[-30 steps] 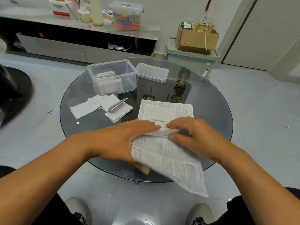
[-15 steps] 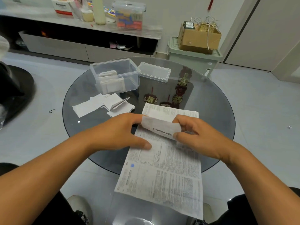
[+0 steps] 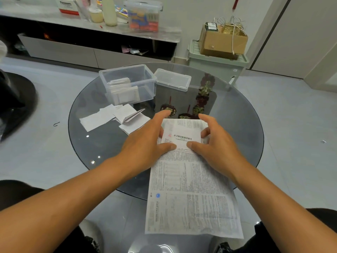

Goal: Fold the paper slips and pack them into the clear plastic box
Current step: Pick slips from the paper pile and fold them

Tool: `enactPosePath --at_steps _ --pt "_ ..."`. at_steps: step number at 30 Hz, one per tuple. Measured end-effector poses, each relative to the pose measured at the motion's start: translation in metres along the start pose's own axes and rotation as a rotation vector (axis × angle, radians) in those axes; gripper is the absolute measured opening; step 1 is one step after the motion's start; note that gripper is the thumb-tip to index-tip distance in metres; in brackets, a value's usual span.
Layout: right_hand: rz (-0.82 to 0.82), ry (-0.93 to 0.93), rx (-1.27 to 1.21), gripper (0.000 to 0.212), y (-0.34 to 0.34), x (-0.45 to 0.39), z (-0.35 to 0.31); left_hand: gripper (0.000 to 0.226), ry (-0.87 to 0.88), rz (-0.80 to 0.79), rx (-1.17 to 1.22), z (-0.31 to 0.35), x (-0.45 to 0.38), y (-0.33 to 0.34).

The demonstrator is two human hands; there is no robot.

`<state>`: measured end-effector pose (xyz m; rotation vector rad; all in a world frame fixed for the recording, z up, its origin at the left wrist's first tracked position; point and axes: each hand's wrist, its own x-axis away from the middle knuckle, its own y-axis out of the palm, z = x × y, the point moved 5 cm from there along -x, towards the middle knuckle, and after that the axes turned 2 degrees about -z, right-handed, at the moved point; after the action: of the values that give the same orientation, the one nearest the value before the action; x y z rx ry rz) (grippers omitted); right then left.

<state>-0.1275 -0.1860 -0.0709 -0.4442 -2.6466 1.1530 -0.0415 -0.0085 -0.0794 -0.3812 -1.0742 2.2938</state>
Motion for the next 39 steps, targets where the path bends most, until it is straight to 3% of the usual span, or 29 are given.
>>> enactPosePath --at_steps 5,10,13,16,20,24,28,30,34,39 --pt "0.087 0.047 -0.045 0.055 -0.013 -0.001 0.007 0.053 0.235 -0.059 -0.305 0.007 -0.002 -0.003" --pt "-0.004 0.188 -0.316 0.052 -0.02 -0.005 0.012 0.079 0.329 -0.154 -0.487 0.01 -0.001 -0.002" --pt "-0.081 0.241 -0.541 0.05 -0.015 -0.003 0.007 0.08 0.357 -0.12 -0.49 0.012 -0.002 -0.001" --pt "-0.077 0.12 -0.686 0.052 -0.011 0.0 -0.007 0.071 0.386 -0.063 -0.501 0.012 -0.002 0.001" --pt "0.041 -0.152 -0.498 0.059 -0.014 0.004 -0.018 0.053 0.427 -0.035 -0.463 0.013 -0.001 0.0" --pt "-0.076 -0.213 -0.387 0.062 -0.005 0.007 -0.016 0.039 0.419 0.003 -0.388 0.012 0.002 -0.008" --pt "-0.262 -0.216 -0.171 0.066 0.014 0.012 -0.016 0.07 0.343 -0.043 -0.216 0.009 0.003 -0.013" --pt "-0.285 -0.208 -0.141 0.068 0.016 0.011 -0.016 0.072 0.381 -0.055 -0.216 0.008 0.004 -0.014" --pt "-0.299 -0.209 -0.141 0.084 0.014 0.009 -0.015 0.031 0.5 -0.022 -0.356 0.006 0.001 -0.012" --pt "-0.235 -0.263 -0.027 0.085 0.016 0.008 -0.015 0.03 0.514 0.008 -0.301 0.005 -0.003 -0.011"
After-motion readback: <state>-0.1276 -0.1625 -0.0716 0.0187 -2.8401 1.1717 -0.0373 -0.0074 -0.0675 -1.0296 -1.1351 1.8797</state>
